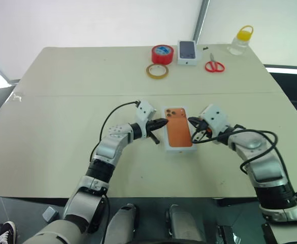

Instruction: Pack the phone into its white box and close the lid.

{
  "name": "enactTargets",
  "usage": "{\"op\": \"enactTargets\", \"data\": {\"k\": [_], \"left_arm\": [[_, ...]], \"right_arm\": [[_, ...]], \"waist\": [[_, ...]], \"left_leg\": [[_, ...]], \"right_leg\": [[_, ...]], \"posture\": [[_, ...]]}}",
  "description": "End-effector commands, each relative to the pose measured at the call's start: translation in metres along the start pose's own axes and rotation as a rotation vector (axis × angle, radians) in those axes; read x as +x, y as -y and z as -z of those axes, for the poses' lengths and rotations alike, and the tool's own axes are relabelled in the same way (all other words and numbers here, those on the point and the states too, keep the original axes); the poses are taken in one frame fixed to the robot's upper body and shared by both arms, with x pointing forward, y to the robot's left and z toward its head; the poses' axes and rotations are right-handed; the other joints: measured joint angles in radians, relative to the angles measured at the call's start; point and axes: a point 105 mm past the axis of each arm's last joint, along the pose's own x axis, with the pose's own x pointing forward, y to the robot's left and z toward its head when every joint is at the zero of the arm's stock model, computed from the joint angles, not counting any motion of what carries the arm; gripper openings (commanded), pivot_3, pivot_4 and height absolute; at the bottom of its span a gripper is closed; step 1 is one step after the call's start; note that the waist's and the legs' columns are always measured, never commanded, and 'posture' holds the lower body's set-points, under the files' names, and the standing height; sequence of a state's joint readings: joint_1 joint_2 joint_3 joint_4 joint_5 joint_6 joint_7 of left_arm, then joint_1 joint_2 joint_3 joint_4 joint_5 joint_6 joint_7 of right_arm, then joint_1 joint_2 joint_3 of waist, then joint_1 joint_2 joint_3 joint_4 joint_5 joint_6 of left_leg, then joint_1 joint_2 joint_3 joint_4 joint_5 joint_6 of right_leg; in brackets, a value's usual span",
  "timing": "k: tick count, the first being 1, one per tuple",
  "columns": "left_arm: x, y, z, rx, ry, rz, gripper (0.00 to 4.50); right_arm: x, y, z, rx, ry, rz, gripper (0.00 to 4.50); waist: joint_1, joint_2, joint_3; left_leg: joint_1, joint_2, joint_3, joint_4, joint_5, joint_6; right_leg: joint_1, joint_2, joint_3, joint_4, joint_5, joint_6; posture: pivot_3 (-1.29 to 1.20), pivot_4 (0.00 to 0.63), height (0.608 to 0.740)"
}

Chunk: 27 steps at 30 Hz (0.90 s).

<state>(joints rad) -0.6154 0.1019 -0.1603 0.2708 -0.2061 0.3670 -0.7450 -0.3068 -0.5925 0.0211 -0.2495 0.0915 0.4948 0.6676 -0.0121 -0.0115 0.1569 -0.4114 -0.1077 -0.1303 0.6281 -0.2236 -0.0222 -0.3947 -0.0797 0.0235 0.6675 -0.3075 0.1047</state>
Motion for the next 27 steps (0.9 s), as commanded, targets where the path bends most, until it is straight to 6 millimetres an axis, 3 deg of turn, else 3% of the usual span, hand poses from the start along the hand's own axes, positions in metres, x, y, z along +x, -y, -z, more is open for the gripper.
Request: {"op": "enactTargets", "data": {"k": [1,4,6,9,12,15,18,22,25,27], "left_arm": [[-0.006,0.015,-0.023,0.022,0.088,0.063,0.0],[-0.007,0.025,0.0,0.047,0.011,0.097,0.0],[-0.009,0.028,0.027,0.052,-0.089,0.105,0.0],[-0.017,0.03,0.057,0.046,-0.186,0.11,0.0],[-0.018,0.025,0.042,0.012,-0.108,0.09,0.0],[-0.018,0.02,0.014,-0.068,0.021,0.092,0.89],[-0.025,0.011,-0.004,-0.051,0.058,0.075,2.36],[-0.054,-0.005,-0.028,0.05,0.075,0.039,4.41],[-0.081,-0.017,-0.013,0.035,-0.001,0.006,4.5],[-0.101,-0.023,-0.002,0.048,-0.035,-0.026,4.5]], "right_arm": [[-0.011,-0.004,-0.009,0.036,0.037,-0.025,0.04],[-0.015,-0.024,0.022,-0.125,-0.092,-0.117,0.04],[-0.014,-0.036,0.041,-0.2,-0.142,-0.151,0.04],[-0.006,-0.039,0.042,-0.171,-0.121,-0.119,0.04],[-0.002,-0.034,0.031,-0.129,-0.074,-0.086,0.04],[-0.004,-0.031,0.024,0.02,-0.041,-0.118,0.0],[-0.008,-0.018,0.005,0.117,0.048,-0.094,0.85],[-0.021,-0.002,-0.023,0.198,0.168,-0.112,2.88],[-0.032,-0.006,-0.012,0.209,0.142,-0.155,4.45],[-0.041,-0.006,-0.007,0.206,0.131,-0.157,4.48]], "waist": [[0.0,0.0,0.0],[0.002,0.0,0.0],[-0.003,0.0,0.0],[-0.005,-0.001,-0.003],[-0.003,-0.001,-0.005],[-0.001,-0.001,-0.005],[-0.001,-0.002,-0.004],[-0.005,-0.001,-0.003],[0.0,0.0,-0.003],[0.001,0.0,-0.003]], "left_leg": [[0.001,0.0,0.0,0.0,0.0,0.0],[0.001,0.0,0.0,0.0,-0.003,0.004],[0.002,0.0,0.0,-0.001,-0.003,0.005],[0.005,0.001,0.0,-0.001,-0.003,0.005],[0.008,0.001,0.0,-0.001,-0.004,0.006],[0.006,0.0,0.0,-0.001,-0.004,0.006],[0.004,0.0,-0.001,0.0,-0.004,0.006],[0.003,0.0,-0.001,-0.001,-0.004,0.006],[0.003,0.0,-0.001,-0.001,-0.004,0.006],[0.003,0.0,-0.001,-0.002,-0.005,0.007]], "right_leg": [[0.001,0.0,0.0,-0.001,0.0,0.0],[0.002,0.0,0.0,-0.001,0.0,0.0],[0.002,0.0,0.0,-0.002,0.0,0.0],[0.005,0.001,0.0,-0.001,0.0,0.0],[0.008,0.0,0.0,-0.002,0.0,0.0],[0.007,0.0,0.0,-0.002,0.0,0.0],[0.005,0.0,-0.001,-0.002,0.0,0.0],[0.003,0.0,0.0,-0.001,0.0,0.0],[0.003,0.0,-0.001,-0.002,0.0,0.0],[0.004,0.0,0.0,-0.003,0.0,0.0]], "posture": [[0.0,0.15,0.74],[0.0,0.15,0.74],[0.0,0.15,0.74],[0.0,0.15,0.74],[0.0,0.15,0.74],[0.0,0.15,0.74],[0.0,0.15,0.74],[0.0,0.15,0.74],[0.0,0.15,0.74],[0.0,0.15,0.74]]}}
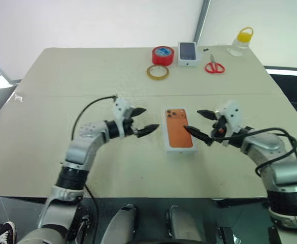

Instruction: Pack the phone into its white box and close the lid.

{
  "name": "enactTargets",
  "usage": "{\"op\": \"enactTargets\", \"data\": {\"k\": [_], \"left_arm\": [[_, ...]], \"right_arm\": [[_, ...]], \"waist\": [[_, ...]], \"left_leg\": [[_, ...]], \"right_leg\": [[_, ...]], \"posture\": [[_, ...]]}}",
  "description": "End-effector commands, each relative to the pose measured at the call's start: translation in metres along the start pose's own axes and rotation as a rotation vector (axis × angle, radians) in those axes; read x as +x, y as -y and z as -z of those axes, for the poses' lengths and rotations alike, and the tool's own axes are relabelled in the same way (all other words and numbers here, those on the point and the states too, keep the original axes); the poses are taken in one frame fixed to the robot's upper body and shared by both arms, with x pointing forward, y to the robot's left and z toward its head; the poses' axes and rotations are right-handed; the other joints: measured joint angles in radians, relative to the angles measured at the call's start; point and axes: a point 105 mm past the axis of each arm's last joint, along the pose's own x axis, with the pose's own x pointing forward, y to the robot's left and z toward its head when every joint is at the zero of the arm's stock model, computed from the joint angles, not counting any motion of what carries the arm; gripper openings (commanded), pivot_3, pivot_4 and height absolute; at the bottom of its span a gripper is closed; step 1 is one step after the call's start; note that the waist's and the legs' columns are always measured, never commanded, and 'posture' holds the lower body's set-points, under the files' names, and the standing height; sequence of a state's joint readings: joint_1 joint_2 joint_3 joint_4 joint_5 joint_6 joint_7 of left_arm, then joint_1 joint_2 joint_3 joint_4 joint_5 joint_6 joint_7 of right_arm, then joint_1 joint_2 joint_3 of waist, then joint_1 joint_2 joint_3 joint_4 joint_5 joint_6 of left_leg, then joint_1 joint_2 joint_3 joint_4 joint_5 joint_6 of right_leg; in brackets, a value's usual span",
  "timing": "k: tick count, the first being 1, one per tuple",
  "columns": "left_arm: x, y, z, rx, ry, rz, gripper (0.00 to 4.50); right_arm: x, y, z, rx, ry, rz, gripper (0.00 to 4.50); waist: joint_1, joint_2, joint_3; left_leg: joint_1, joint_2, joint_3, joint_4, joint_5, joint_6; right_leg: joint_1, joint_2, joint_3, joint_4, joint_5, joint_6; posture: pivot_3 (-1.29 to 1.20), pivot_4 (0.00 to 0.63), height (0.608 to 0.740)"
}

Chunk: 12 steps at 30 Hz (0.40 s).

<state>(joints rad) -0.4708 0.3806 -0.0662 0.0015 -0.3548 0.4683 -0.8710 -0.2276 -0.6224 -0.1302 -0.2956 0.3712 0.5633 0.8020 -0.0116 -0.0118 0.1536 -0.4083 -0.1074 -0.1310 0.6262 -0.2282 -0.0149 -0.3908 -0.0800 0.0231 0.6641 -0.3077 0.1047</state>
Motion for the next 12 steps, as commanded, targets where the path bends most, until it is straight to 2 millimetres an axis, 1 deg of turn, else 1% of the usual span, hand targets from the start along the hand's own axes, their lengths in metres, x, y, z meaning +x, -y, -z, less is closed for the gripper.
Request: {"op": "enactTargets", "data": {"k": [1,2,4,6,12], "left_arm": [[-0.031,-0.008,0.012,0.012,-0.021,-0.044,4.5],[-0.04,-0.012,0.015,0.015,-0.03,-0.075,4.5],[-0.064,-0.019,0.019,0.022,-0.052,-0.129,4.5],[-0.085,-0.026,0.021,0.034,-0.064,-0.191,4.5],[-0.131,-0.032,0.028,0.047,-0.124,-0.316,4.5]], "right_arm": [[-0.017,-0.001,-0.003,-0.039,0.022,-0.003,4.48],[-0.022,0.001,-0.003,-0.047,0.025,0.003,4.48],[-0.035,0.01,-0.002,-0.132,0.016,0.05,4.48],[-0.047,0.016,0.002,-0.131,0.009,0.067,4.48],[-0.071,0.032,0.019,-0.177,-0.063,0.127,4.48]], "waist": [[0.001,0.0,0.0],[0.001,0.001,0.001],[0.0,0.001,0.001],[-0.001,0.001,0.001],[0.001,0.001,0.001]], "left_leg": [[0.0,0.0,0.0,0.0,0.0,0.0],[0.0,0.0,0.0,0.0,0.0,0.0],[-0.001,0.0,0.0,0.0,0.0,0.0],[0.0,0.0,0.0,0.0,0.0,0.0],[0.0,0.0,0.0,-0.001,-0.001,0.001]], "right_leg": [[0.0,0.0,0.0,0.0,0.0,0.0],[-0.001,-0.001,0.0,0.0,0.0,0.0],[-0.001,-0.001,0.0,0.001,0.0,0.0],[-0.001,-0.001,0.0,0.001,0.0,0.0],[-0.001,-0.001,0.0,0.0,0.0,0.0]], "posture": [[0.0,0.15,0.74],[0.0,0.15,0.74],[0.0,0.15,0.74],[0.0,0.15,0.74],[0.0,0.15,0.74]]}}
